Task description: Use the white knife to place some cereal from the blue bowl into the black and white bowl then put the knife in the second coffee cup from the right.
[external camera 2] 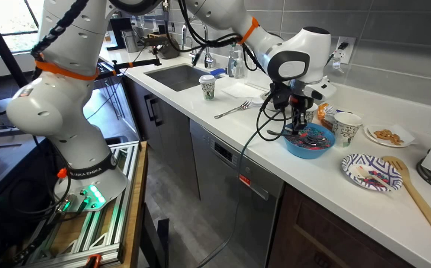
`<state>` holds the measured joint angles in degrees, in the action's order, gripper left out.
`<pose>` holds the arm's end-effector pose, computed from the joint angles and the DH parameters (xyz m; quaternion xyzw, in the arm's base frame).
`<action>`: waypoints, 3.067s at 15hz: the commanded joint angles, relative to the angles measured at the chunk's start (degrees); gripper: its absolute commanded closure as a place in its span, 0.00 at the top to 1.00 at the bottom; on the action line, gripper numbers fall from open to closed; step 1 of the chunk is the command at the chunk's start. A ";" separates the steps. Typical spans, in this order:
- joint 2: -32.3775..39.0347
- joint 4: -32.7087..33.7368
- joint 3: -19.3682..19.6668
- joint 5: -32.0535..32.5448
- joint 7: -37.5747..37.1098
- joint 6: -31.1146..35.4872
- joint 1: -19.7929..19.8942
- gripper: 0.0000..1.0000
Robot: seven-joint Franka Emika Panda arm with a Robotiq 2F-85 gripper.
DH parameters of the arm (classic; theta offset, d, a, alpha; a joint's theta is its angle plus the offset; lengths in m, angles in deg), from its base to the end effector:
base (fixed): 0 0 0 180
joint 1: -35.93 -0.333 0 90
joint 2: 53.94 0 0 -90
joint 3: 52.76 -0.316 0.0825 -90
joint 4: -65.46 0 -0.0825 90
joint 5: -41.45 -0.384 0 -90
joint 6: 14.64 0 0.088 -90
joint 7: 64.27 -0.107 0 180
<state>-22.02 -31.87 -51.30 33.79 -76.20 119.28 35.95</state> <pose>0.6831 -0.0136 0.2792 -0.9856 0.1583 -0.0368 0.0469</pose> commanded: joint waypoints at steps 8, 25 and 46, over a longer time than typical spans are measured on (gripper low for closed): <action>0.00 -0.22 0.08 -0.25 -0.02 1.68 0.17 0.03; -2.13 -4.17 -0.42 0.62 3.92 8.49 0.20 0.03; -7.91 -13.04 -0.22 1.31 4.66 18.42 0.00 0.03</action>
<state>-27.62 -41.32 -51.64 34.50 -71.77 134.36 36.08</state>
